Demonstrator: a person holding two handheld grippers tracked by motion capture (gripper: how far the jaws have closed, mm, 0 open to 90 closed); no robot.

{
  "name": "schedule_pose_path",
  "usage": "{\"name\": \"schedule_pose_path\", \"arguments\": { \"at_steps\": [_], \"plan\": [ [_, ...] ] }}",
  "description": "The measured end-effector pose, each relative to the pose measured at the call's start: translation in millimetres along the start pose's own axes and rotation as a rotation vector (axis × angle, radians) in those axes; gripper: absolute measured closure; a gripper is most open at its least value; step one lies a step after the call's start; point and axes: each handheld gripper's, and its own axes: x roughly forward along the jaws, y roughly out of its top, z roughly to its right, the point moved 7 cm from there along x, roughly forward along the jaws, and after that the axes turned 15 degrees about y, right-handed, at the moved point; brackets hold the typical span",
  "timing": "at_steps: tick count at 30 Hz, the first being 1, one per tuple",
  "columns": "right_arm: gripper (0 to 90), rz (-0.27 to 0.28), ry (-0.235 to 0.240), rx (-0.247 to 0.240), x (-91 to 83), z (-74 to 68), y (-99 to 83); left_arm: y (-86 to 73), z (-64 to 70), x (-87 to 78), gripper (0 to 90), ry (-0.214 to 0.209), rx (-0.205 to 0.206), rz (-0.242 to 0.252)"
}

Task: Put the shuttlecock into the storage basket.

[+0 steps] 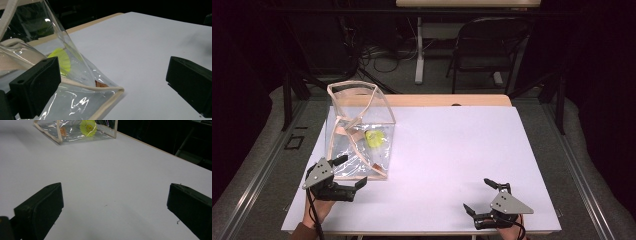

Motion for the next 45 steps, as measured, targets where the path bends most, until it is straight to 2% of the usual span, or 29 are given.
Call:
{"name": "schedule_pose_path", "arguments": {
  "at_steps": [5, 14, 20, 24, 30, 32, 33, 36, 45],
  "plan": [
    [0.4, -0.001, 0.001, 0.001, 0.1, 0.0, -0.2, -7.9, 2.1, -1.9, 0.0, -0.002, 0.010, 0.006],
    [0.4, -0.002, 0.002, 0.000, 0.4, -0.2, -0.4, -21.9, 5.8, -5.4, 0.0, -0.009, -0.002, 0.012],
    [0.4, -0.002, 0.002, 0.001, 0.5, -0.4, -0.4, -29.8, 9.3, -7.8, 0.0, -0.003, 0.014, 0.015],
    [0.4, -0.002, 0.003, 0.000, 0.5, -0.5, -0.4, -34.8, 11.7, -9.7, 0.0, 0.003, 0.001, 0.036],
    [0.3, -0.001, 0.003, 0.000, 0.4, -0.4, -0.3, -43.5, 13.4, -10.5, 0.0, 0.012, 0.000, 0.036],
    [0.3, 0.000, 0.003, -0.001, 0.1, -0.5, -0.1, -48.0, 14.3, -11.0, 0.0, 0.023, 0.003, 0.032],
    [0.3, 0.000, 0.003, -0.001, 0.1, -0.6, 0.0, -52.2, 16.3, -10.1, 0.0, 0.005, -0.020, 0.017],
    [0.3, 0.001, 0.003, -0.002, -0.1, -0.7, 0.1, -56.4, 18.3, -7.6, 0.0, -0.003, -0.010, -0.003],
    [0.2, 0.005, 0.003, 0.001, -0.3, -0.2, 0.1, -57.6, 22.9, -4.3, 0.0, -0.014, 0.011, -0.006]
  ]
}}
